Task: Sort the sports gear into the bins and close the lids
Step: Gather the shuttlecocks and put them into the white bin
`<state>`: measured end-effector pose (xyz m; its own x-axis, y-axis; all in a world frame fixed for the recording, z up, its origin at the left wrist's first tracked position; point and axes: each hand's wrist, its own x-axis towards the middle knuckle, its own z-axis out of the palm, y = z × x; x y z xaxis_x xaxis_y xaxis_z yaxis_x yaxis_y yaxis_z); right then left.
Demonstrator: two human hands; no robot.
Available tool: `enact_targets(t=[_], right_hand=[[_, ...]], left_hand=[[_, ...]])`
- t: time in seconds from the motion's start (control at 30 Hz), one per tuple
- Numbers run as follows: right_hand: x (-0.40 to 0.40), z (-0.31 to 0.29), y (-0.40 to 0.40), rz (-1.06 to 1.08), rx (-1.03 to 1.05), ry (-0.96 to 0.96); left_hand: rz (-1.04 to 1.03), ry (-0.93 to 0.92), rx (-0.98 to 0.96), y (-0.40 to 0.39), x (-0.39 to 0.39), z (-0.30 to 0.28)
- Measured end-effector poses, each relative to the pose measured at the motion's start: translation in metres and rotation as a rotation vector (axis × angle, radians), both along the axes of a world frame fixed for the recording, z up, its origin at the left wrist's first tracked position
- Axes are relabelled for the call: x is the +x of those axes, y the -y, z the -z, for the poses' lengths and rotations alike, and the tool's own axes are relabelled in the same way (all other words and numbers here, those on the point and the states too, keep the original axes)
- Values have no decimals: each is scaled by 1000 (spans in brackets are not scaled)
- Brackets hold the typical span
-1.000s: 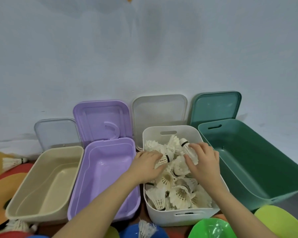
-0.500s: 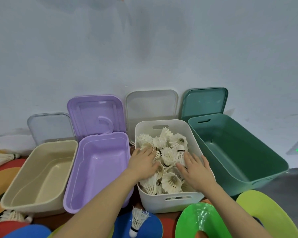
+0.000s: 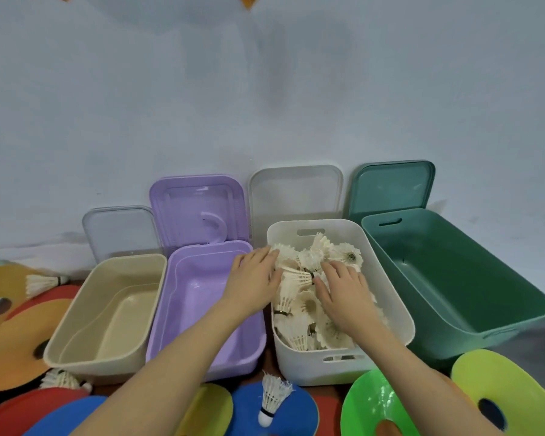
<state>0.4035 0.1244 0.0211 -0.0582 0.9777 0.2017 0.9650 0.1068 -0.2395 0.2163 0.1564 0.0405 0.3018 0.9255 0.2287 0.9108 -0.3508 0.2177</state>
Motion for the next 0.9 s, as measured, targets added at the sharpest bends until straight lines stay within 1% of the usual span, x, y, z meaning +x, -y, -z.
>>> enact_targets(t=[0.13, 0.23, 0.37, 0.43, 0.57, 0.7, 0.9], right_hand=[[-49, -5, -11, -92, 28, -50], [-89, -11, -17, -162, 54, -133], [-147, -14, -26, -257, 61, -199], [-181, -16, -32, -288, 51, -224], [-256, -20, -42, -329, 10, -274], [-333, -13, -58, -388, -20, -299], [-438, 3, -77, -484, -67, -313]], left_hand=[[-46, 3, 19, 0, -50, -11], [-74, -5, 31, 2, -93, -16], [-158, 48, 52, 6, -155, -25], [-199, 34, 47, 6, -191, -24], [-268, 35, 55, 1, -273, -13], [-318, 51, 7, 0, -352, 1], [-399, 103, -76, -5, -461, 41]])
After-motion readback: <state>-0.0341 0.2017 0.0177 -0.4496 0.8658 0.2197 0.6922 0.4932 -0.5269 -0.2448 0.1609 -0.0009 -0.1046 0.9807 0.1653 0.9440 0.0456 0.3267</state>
